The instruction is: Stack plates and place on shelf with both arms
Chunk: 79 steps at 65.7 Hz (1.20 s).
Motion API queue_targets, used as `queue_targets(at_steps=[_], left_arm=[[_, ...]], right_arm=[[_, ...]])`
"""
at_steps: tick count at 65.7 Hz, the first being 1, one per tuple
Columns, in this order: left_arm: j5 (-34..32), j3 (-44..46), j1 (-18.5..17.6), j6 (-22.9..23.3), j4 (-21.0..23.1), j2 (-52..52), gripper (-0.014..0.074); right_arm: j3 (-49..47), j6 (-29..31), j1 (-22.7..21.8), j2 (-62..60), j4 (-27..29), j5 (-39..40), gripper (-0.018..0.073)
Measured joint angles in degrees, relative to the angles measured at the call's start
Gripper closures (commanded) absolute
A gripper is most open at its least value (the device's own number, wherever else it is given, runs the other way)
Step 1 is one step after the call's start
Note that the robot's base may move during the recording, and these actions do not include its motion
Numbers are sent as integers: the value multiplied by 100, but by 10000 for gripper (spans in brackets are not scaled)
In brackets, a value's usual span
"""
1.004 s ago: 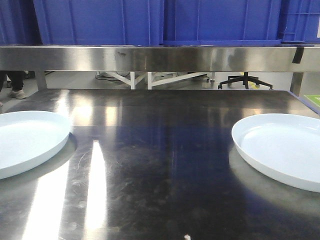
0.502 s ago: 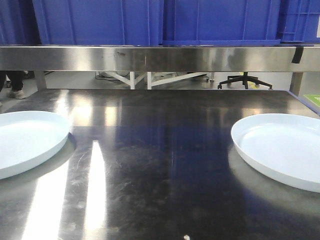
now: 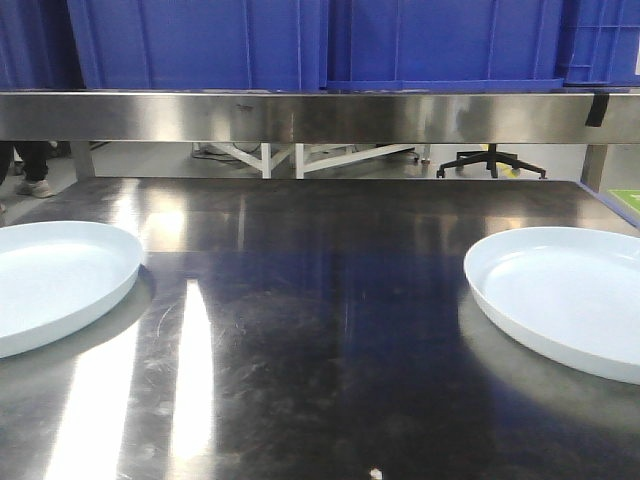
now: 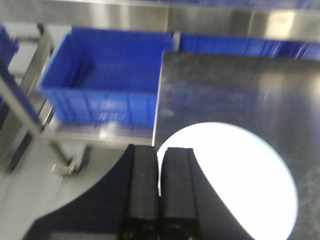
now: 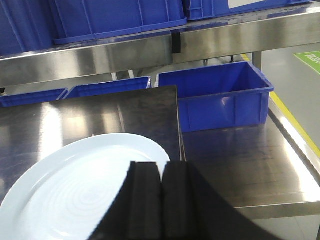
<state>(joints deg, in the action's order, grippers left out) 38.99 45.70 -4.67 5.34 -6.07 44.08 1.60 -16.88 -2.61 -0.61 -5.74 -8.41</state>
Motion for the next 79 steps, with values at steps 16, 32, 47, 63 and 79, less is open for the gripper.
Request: queue_targets(at_steps=[16,32,47,63,79], left_arm=[[368,581,0,-47,-95,1145,513],[231,581,0,-80,-95,1192,513],[202,581,0,-84,-99,1192,513],[108,581,0,-84,-99,1192,513],[62,581,0,-93,-99,1192,513]], right_arm=[[0,0,0,0,0,0,512],[0,0,0,0,0,0,512],[0,0,0,0,0,0,512],[0,0,0,0,0,0,512],[0,0,0,0,0,14,512]])
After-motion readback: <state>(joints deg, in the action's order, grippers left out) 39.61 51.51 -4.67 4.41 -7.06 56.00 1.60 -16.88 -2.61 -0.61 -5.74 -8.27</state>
